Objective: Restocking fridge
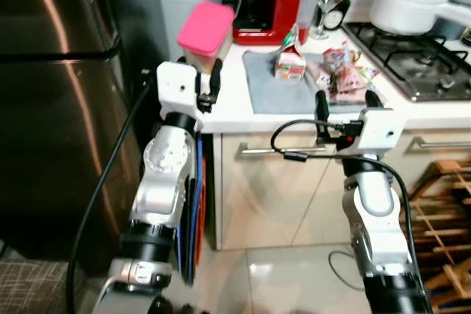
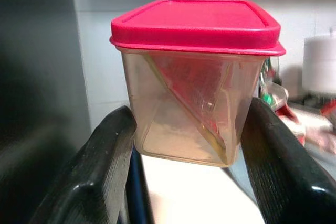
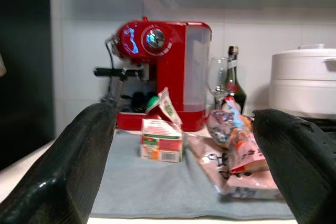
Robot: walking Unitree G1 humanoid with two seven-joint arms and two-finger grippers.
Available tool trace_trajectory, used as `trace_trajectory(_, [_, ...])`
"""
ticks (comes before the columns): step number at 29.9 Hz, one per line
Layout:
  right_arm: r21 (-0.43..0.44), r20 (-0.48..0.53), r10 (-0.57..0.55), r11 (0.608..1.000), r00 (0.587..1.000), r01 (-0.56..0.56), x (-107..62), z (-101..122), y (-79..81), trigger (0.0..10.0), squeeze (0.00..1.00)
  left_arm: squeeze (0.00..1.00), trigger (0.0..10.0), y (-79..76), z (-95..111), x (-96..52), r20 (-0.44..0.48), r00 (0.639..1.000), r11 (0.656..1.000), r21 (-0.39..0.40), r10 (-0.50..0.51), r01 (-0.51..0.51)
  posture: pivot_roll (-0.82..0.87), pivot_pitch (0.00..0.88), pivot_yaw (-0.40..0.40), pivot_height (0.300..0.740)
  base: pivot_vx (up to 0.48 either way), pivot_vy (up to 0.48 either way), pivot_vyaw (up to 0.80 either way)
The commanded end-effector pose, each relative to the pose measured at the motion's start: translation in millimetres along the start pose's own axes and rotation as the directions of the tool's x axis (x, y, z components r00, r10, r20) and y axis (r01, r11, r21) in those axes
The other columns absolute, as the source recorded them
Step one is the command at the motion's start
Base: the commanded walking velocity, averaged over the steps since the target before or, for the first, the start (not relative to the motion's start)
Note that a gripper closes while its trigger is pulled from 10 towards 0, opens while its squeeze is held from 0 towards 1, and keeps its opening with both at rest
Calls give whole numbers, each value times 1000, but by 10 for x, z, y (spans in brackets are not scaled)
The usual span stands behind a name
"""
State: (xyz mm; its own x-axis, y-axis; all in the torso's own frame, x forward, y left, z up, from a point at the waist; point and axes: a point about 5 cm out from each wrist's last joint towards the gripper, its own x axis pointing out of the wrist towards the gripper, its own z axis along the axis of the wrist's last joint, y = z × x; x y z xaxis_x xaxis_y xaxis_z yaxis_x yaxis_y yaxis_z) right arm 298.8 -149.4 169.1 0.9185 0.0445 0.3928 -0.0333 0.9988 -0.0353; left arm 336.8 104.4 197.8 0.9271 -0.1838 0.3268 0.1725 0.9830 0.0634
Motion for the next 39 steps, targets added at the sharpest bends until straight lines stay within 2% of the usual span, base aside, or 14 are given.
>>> trace_trajectory(1, [-8,-6,-3,1000,1000,3,-13,-18,-21,10000,0,0,10000,-38,24,7,5,1000,1000,4,-7,7,-108,0,53,740,0,0,0])
trace_trajectory(4, [-2,-19,4,1000,1000,-4,-37,-41,-25,10000,0,0,10000,-73,1,-16,-13,1000,1000,-25,-2,2,-118,0,50,740,0,0,0])
trace_trajectory(5, [7,-36,18,1000,999,-18,-63,-72,-19,10000,0,0,10000,-90,-21,-28,-34,999,997,-81,16,-19,-120,0,48,740,0,0,0])
trace_trajectory(6, [17,-59,31,999,998,-30,-95,-114,-5,10000,0,0,10000,-93,-41,-43,-48,999,996,-85,27,-31,-120,0,48,740,0,0,0])
trace_trajectory(19, [18,-121,54,998,991,-52,-165,-229,3,10000,0,0,10000,-162,-95,-91,-82,996,996,-85,26,-33,-121,0,58,740,-211,0,0])
trace_trajectory(39, [0,-152,70,997,986,-71,-241,-268,-27,10000,0,0,10000,-225,-145,-116,-96,995,997,-79,12,-20,-142,0,54,740,-304,0,0])
